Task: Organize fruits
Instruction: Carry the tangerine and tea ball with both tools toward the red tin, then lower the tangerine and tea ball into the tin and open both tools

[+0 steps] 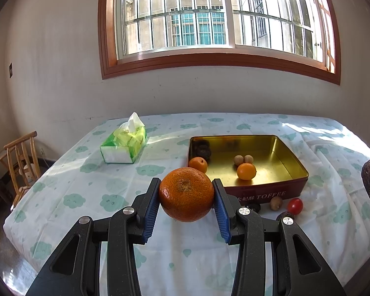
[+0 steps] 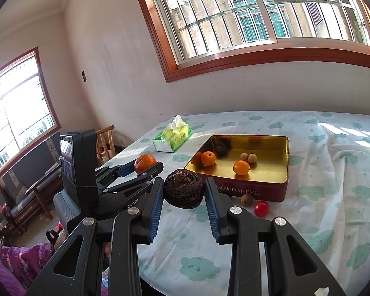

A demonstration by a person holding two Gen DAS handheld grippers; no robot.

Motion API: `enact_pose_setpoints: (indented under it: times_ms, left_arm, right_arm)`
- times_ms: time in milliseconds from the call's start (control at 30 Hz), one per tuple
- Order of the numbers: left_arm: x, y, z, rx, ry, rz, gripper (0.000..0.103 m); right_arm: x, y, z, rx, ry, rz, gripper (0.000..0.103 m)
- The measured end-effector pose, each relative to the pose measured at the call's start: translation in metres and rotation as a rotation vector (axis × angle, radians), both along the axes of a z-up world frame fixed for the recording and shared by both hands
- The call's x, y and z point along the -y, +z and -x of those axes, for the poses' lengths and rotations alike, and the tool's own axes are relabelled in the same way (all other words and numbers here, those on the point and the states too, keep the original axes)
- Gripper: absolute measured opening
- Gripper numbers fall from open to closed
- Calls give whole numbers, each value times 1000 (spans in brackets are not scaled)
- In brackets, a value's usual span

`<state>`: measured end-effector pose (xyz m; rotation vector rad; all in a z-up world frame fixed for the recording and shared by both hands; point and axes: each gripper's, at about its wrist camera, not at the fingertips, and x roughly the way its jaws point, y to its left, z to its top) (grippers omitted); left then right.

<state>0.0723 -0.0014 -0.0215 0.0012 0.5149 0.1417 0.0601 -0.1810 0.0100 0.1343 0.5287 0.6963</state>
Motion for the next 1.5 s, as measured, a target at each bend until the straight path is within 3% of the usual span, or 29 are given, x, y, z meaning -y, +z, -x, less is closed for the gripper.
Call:
enact_pose_setpoints:
  times_ms: [633,1500]
  left_arm:
    - [-2,-2,-11,-19,-10,-10,43]
    - [-1,2,-75,-58,-45,-45,43]
  right_arm:
    - [-8,1,-3,-12,1,6,31]
    - [-1,-5,-72,-75,-16,1,31]
